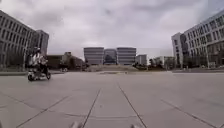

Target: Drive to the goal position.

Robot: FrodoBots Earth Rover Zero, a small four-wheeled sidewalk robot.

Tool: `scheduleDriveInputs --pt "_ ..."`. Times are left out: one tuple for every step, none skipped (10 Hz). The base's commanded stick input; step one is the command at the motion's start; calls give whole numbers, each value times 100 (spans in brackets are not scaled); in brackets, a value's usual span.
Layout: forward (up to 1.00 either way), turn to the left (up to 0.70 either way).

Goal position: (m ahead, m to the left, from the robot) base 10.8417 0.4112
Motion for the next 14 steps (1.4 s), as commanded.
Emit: scheduleDriveInputs --pt "70 0" --pt "70 0" --pt "70 0" --pt "70 0" --pt "70 0" --pt "70 0" --pt "70 0" --pt "70 0" --pt "70 0" --pt "70 0" --pt "70 0" --pt "70 0" --pt "70 0" --pt "70 0"
